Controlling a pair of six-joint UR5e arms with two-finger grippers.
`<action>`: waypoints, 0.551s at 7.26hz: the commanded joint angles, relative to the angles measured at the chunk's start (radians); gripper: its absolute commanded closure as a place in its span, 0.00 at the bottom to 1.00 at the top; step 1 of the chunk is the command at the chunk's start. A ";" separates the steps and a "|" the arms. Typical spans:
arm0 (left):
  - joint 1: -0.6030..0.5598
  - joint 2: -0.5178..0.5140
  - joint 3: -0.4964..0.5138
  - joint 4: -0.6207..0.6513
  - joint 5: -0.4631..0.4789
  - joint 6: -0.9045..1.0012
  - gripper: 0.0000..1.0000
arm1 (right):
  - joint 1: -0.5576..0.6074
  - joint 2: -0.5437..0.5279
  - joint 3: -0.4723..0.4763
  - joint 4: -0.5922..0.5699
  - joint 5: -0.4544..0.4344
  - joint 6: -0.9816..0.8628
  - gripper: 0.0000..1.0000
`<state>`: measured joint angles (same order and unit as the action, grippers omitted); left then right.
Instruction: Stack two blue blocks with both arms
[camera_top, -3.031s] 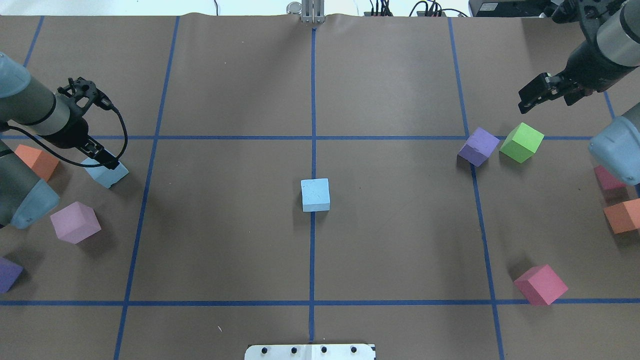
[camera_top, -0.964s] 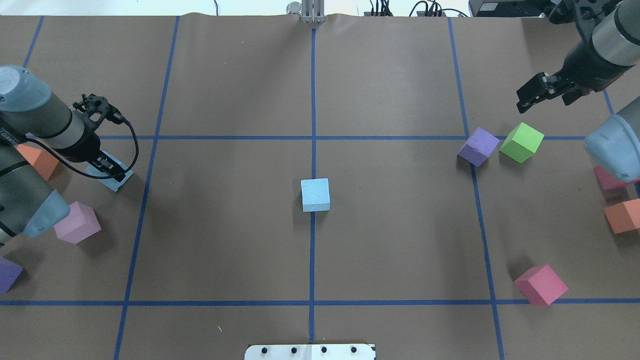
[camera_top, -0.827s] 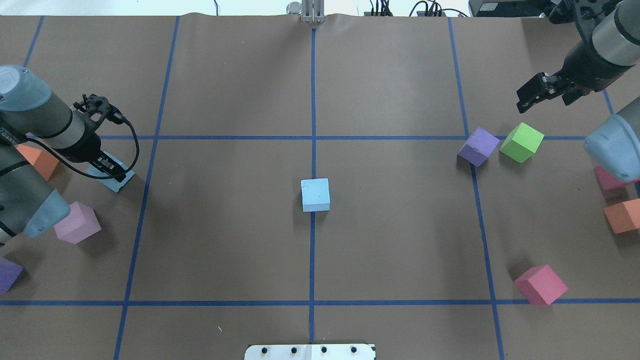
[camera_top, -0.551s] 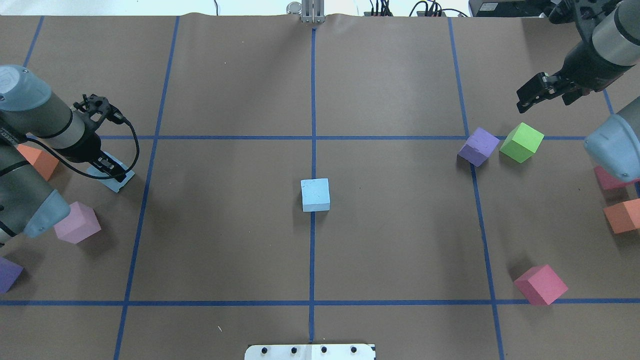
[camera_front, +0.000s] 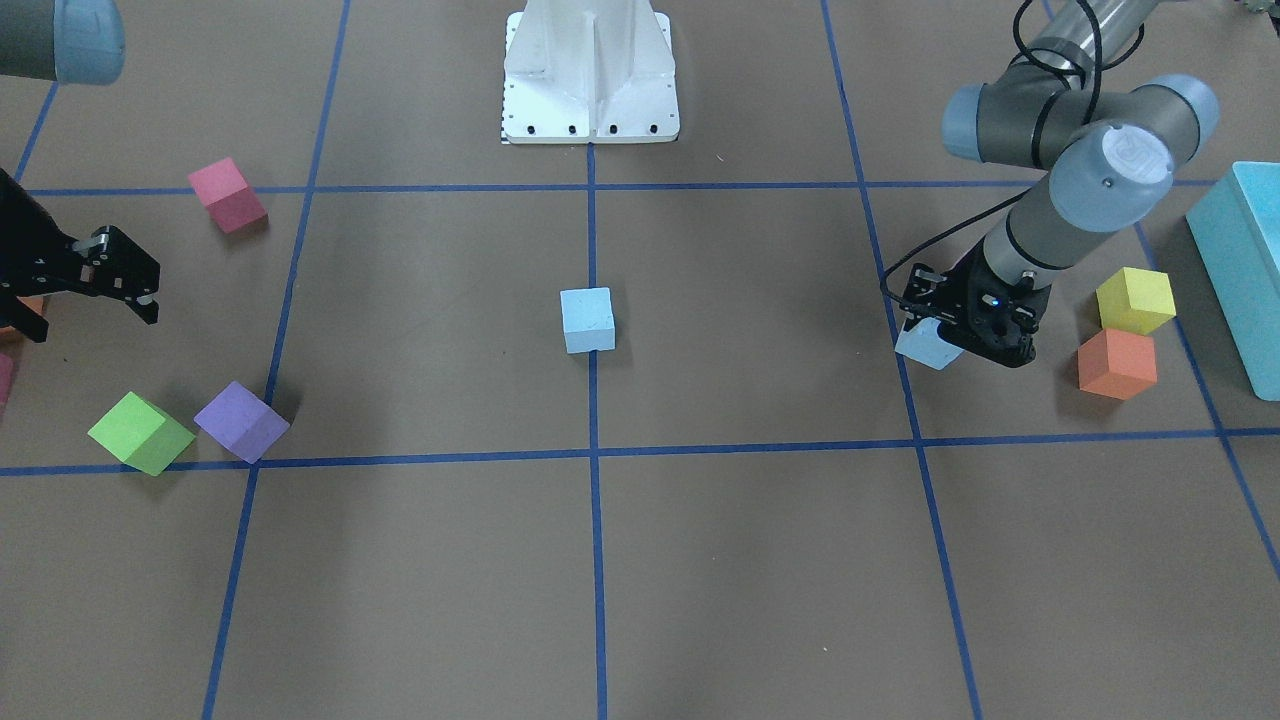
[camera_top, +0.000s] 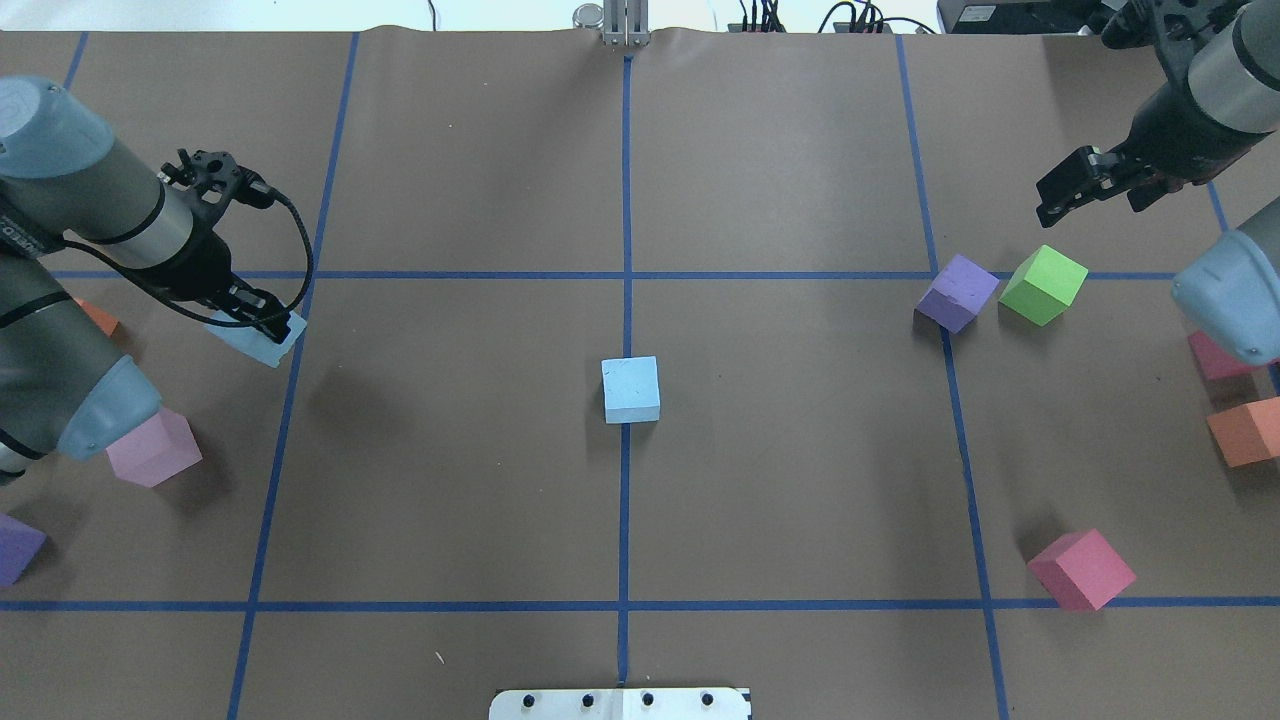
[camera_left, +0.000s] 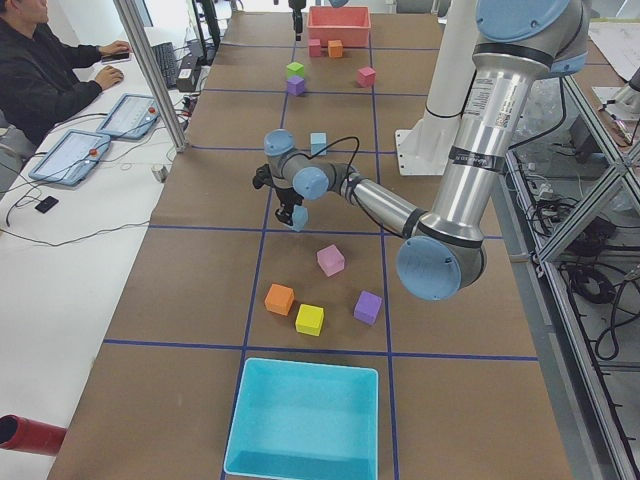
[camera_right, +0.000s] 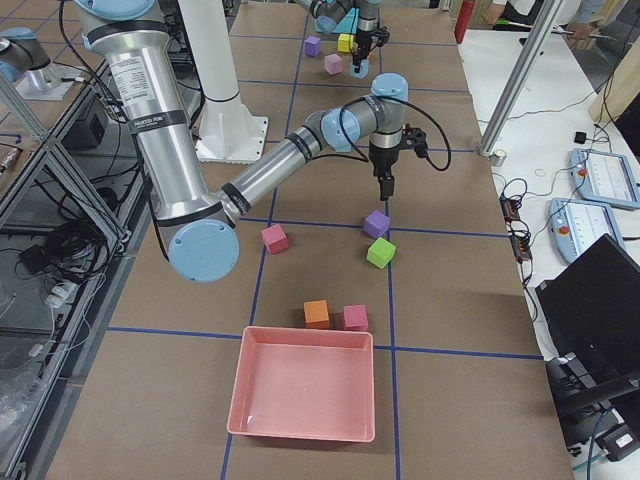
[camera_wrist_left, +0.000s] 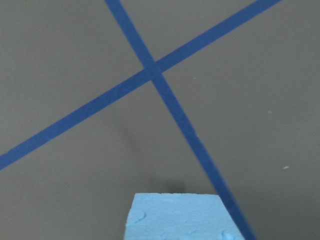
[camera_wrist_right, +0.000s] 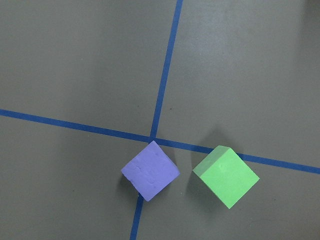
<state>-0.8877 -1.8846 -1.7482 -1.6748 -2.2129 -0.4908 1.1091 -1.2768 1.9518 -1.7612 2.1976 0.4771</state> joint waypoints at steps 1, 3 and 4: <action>0.001 -0.120 -0.036 0.111 0.004 -0.224 0.37 | 0.002 -0.004 0.001 0.000 0.001 0.000 0.00; 0.027 -0.213 -0.028 0.162 0.005 -0.445 0.37 | 0.003 -0.007 0.002 -0.001 0.002 0.000 0.00; 0.064 -0.267 -0.021 0.202 0.007 -0.521 0.37 | 0.005 -0.010 0.002 -0.001 0.002 0.000 0.00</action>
<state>-0.8595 -2.0878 -1.7762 -1.5171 -2.2076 -0.9007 1.1124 -1.2839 1.9540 -1.7619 2.1995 0.4771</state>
